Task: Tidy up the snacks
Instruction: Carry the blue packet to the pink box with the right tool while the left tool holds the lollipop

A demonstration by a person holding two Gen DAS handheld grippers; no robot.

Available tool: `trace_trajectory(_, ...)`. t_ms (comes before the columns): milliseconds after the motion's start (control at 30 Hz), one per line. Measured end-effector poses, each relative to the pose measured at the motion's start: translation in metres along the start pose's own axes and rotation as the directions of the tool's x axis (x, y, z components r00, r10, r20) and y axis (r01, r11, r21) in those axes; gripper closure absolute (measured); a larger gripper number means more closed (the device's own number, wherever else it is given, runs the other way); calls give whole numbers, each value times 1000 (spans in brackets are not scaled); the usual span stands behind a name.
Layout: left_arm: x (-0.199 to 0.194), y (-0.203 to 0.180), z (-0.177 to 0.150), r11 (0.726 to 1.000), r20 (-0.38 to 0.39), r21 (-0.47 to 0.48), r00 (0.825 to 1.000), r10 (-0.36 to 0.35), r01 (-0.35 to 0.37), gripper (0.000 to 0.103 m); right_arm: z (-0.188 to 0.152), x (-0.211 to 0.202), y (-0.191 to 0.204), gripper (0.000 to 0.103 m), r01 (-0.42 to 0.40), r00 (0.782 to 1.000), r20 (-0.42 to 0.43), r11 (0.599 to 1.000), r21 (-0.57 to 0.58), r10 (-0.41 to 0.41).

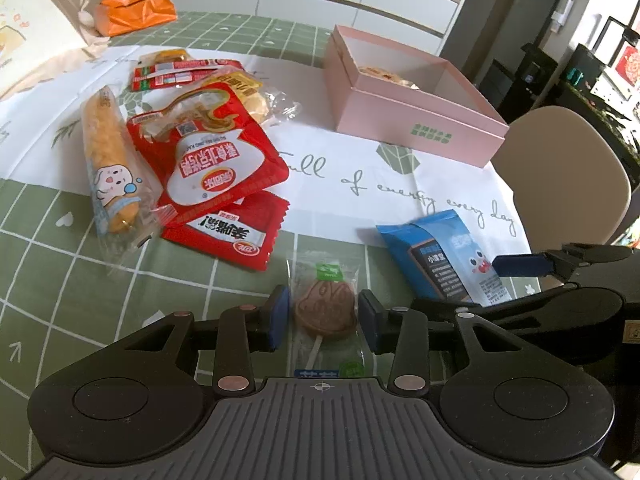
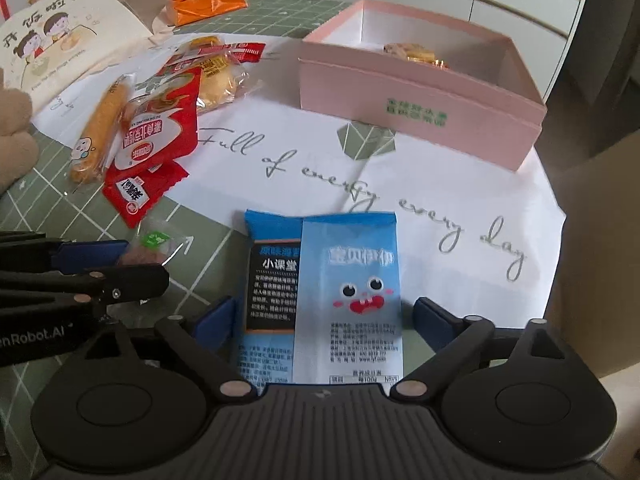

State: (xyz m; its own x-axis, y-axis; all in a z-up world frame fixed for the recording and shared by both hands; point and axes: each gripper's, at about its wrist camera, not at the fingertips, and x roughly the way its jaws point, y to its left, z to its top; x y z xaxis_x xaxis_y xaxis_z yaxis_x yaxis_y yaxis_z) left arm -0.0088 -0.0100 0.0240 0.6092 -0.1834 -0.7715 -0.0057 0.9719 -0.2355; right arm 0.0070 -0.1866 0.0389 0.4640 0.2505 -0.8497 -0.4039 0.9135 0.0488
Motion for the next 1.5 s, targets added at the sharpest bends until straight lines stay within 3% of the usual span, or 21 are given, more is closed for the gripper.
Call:
trace_trajectory(67,0,-1,-1,1000,6,9,1000,2,-2,59,1,-1,-2,7,-11,1000,-17,1000,-21,11)
trace_trajectory(133,0,-3,-3,1000,12,21,1000,13,-13,59,2,-4,-6,19,-8,1000,-28,1000,-20,7)
trace_trajectory(300,1,-13,-4,996,9,68,999,49,-50,61,10,-18,-24,23,9,999,-44,999,35,-7)
trace_trajectory(667,6,-27,6,988,-74,116,991,110,-101,61,35,-72,-59,23,32,993,112,994,106,-44)
trace_trajectory(733,4,-24,7,995,-74,69,994,83,-78,62,41,-85,-68,23,36,987,154,992,117,-54)
trace_trajectory(800,-1,-22,11,999,-51,30,999,13,-11,62,46,-98,-78,23,48,979,193,991,125,-72)
trace_trajectory(933,-19,-31,49,999,68,21,997,-36,34,62,54,-116,-102,23,58,963,251,986,156,-97)
trace_trajectory(1100,-24,-69,151,993,223,43,967,-120,114,61,63,-116,-131,23,34,956,279,980,194,-88)
trace_trajectory(1167,-8,-81,186,987,240,38,958,-159,155,59,67,-110,-137,23,26,956,283,981,193,-81)
trace_trajectory(1233,18,-88,214,990,196,24,971,-139,137,61,71,-107,-144,23,11,955,290,981,192,-67)
trace_trajectory(1367,32,-80,213,993,202,-42,975,-96,107,61,81,-102,-159,23,4,949,311,984,178,-60)
trace_trajectory(1500,38,-59,178,992,116,-126,993,-12,27,62,113,-80,-180,22,-46,950,311,981,187,-15)
